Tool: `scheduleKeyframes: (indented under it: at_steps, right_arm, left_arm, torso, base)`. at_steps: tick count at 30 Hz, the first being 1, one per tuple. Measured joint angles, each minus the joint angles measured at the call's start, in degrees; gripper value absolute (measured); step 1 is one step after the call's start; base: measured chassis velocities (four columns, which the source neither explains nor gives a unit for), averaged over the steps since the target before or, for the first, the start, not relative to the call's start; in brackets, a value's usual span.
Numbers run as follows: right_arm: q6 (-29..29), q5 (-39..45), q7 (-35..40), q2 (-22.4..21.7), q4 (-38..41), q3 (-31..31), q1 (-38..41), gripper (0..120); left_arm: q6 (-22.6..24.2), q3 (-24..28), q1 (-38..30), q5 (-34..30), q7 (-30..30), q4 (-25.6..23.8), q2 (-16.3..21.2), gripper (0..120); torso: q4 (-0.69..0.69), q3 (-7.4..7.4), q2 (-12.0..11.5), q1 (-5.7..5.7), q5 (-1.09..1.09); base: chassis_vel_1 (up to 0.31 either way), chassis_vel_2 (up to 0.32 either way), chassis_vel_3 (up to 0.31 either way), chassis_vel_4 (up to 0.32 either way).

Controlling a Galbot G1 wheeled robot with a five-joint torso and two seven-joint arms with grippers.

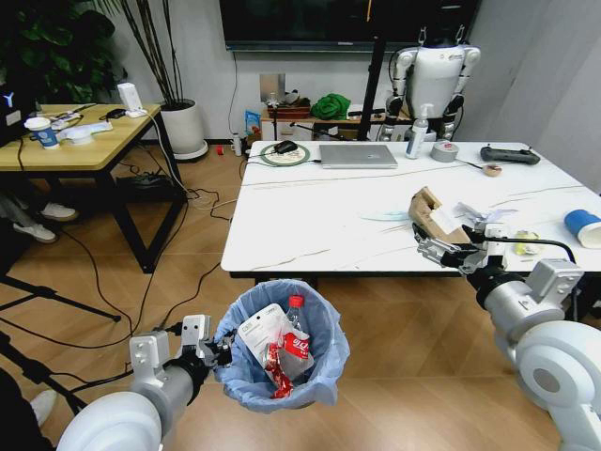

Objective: Pick up the trash bin and place the trash from the table into it.

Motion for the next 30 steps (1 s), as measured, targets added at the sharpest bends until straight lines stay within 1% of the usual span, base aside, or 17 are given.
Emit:
scheduleKeyframes:
  at_steps: [1, 4, 6, 9, 21, 23, 25, 28, 30]
  right_arm:
    - [0.01, 0.12, 0.04, 0.00, -0.29, -0.17, 0.17, 100]
    - [0.08, 0.18, 0.07, 0.00, -0.77, -0.29, 0.42, 100]
    - [0.14, 0.23, 0.08, 0.00, -0.90, -0.38, 0.57, 100]
    - [0.18, 0.25, 0.09, 0.12, -0.91, -0.54, 0.62, 100]
    - [0.35, 1.31, 0.62, 0.12, -0.70, -0.58, 0.45, 100]
    - [0.48, 1.44, 0.71, -0.03, -0.85, -0.85, 0.63, 100]
    - [0.72, 1.47, 0.77, -0.22, -1.12, -1.13, 0.88, 100]
    - [1.58, 1.72, 0.98, -1.33, -2.25, -2.13, 2.30, 100]
    - [1.85, 1.88, 1.07, -1.69, -2.68, -2.49, 2.88, 100]
  left_arm:
    - [0.00, -0.04, 0.10, 0.00, -0.08, 0.00, 0.00, 0]
    - [0.00, -0.10, 0.36, 0.00, -0.24, 0.00, 0.00, 0]
    - [0.00, -0.11, 0.48, 0.01, -0.33, 0.00, 0.00, 0]
    - [0.00, -0.08, 0.51, 0.07, -0.42, 0.00, -0.01, 0]
    - [0.00, 0.09, 0.89, 0.58, -0.46, 0.00, -0.24, 0]
    - [0.00, 0.05, 0.96, 0.66, -0.46, 0.00, -0.25, 0]
    - [0.00, 0.05, 1.03, 0.68, -0.46, 0.00, -0.25, 0]
    - [0.00, 0.05, 1.27, 0.69, -0.46, 0.00, -0.16, 0]
    - [0.00, 0.04, 1.34, 0.69, -0.46, 0.00, -0.11, 0]
  torso:
    - [0.00, 0.00, 0.00, 0.00, -0.02]
    - [0.00, 0.00, 0.00, 0.00, 0.01]
    - [0.00, 0.00, 0.00, 0.00, -0.03]
    - [0.00, 0.00, 0.00, 0.01, 0.02]
    - [-0.01, 0.00, -0.01, -0.01, -0.01]
    - [-0.01, 0.00, -0.01, -0.01, -0.02]
    - [0.01, 0.00, -0.01, -0.01, 0.02]
    - [-0.01, 0.00, -0.01, -0.01, -0.01]
    - [-0.02, 0.00, -0.01, -0.01, 0.01]
  base:
    - [-0.093, -0.093, 0.106, 0.103]
    - [-0.094, -0.089, 0.103, 0.103]
    - [-0.103, -0.101, 0.117, 0.116]
    - [-0.142, -0.112, 0.127, 0.121]
    - [-0.142, -0.135, 0.126, 0.133]
    - [-0.134, -0.138, 0.128, 0.121]
    - [-0.116, -0.144, 0.122, 0.146]
    - [-0.116, -0.106, 0.103, 0.117]
    - [-0.092, -0.087, 0.075, 0.093]
